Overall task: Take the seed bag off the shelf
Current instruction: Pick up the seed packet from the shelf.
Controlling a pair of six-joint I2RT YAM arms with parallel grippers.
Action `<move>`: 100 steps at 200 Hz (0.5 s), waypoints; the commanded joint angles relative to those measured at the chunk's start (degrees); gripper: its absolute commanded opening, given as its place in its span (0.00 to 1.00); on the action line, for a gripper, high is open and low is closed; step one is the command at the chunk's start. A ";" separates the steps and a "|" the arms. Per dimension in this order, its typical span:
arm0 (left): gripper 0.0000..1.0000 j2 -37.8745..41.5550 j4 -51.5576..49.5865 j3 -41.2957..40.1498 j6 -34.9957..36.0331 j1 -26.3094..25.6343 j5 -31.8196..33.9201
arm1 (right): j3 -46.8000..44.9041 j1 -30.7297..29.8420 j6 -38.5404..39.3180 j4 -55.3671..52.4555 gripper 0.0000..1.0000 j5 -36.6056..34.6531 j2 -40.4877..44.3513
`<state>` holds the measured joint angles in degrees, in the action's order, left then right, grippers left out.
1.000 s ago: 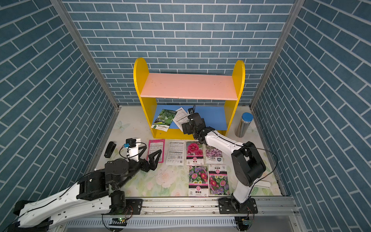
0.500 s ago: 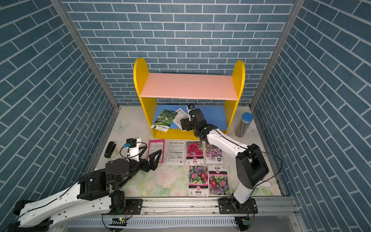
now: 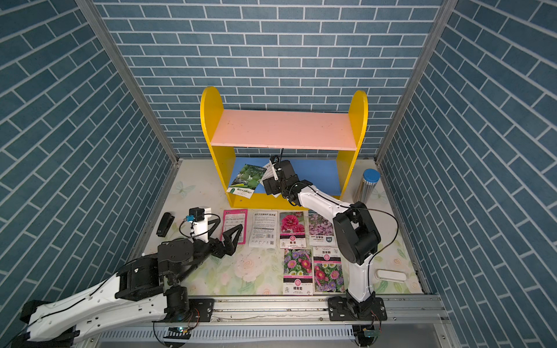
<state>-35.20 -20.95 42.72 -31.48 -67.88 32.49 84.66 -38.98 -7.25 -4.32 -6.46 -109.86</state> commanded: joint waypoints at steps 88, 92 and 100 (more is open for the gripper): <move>1.00 1.67 -0.59 -0.44 0.06 0.32 0.74 | -10.11 2.26 -8.25 -2.33 0.95 -10.42 6.74; 1.00 1.71 -0.46 -0.52 0.02 0.32 0.77 | -10.66 2.22 -8.58 -2.36 0.95 -10.42 7.26; 1.00 1.71 -0.33 -0.53 0.02 0.31 0.75 | -11.73 2.25 -9.19 -2.21 0.94 -10.43 8.44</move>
<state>-34.04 -21.17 42.72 -31.48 -67.85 32.58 76.53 -37.01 -14.09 -2.35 -14.68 -104.18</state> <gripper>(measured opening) 0.997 0.949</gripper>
